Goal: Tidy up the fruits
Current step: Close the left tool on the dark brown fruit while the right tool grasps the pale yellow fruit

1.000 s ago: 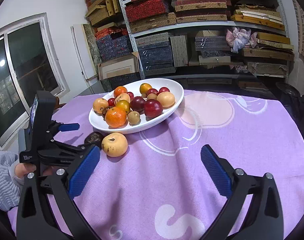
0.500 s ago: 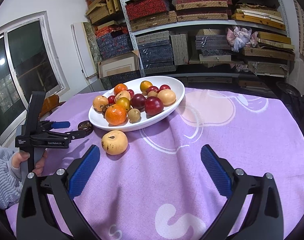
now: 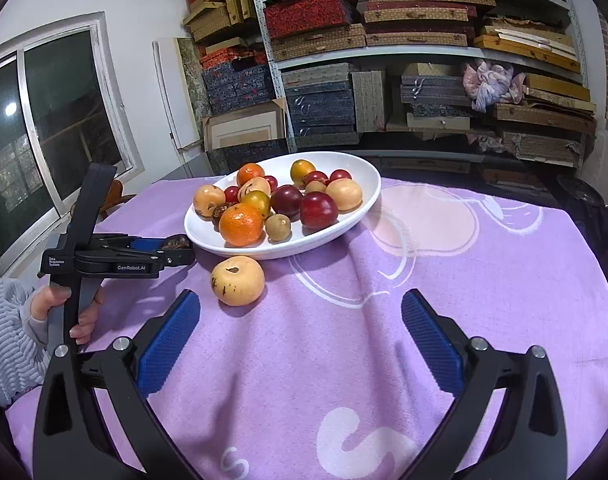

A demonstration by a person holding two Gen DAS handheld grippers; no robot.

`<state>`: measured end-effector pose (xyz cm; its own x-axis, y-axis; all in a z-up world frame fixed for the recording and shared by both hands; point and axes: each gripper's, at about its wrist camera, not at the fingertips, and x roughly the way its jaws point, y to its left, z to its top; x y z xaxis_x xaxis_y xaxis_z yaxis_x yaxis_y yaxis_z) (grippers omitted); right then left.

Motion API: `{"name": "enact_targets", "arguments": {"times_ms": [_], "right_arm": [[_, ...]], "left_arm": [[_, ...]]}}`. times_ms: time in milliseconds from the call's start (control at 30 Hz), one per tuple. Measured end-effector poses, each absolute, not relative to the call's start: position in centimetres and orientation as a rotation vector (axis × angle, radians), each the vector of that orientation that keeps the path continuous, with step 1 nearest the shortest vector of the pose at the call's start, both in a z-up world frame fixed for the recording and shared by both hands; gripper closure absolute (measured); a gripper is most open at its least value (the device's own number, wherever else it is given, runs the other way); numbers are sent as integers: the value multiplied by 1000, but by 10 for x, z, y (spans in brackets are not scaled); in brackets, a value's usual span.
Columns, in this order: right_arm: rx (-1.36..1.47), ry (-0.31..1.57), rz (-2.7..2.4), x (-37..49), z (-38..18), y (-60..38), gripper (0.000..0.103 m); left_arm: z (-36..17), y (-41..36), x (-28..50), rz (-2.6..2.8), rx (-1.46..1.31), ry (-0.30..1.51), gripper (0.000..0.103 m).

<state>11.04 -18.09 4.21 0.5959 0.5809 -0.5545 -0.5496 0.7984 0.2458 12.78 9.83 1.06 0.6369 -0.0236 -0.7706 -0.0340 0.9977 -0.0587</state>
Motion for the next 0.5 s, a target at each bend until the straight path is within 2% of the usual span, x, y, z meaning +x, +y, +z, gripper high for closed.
{"name": "enact_targets", "arguments": {"times_ms": [33, 333, 400, 467, 500], "right_arm": [[41, 659, 660, 109, 42, -179, 4], [-86, 725, 763, 111, 45, -129, 4], [-132, 749, 778, 113, 44, -111, 8], [-177, 791, 788, 118, 37, -94, 22], [-186, 810, 788, 121, 34, -87, 25]], "left_arm": [[11, 100, 128, 6, -77, 877, 53], [17, 103, 122, -28, -107, 841, 53], [17, 103, 122, -31, -111, 839, 53], [18, 103, 122, -32, -114, 836, 53], [18, 103, 122, -33, -115, 834, 53]]}}
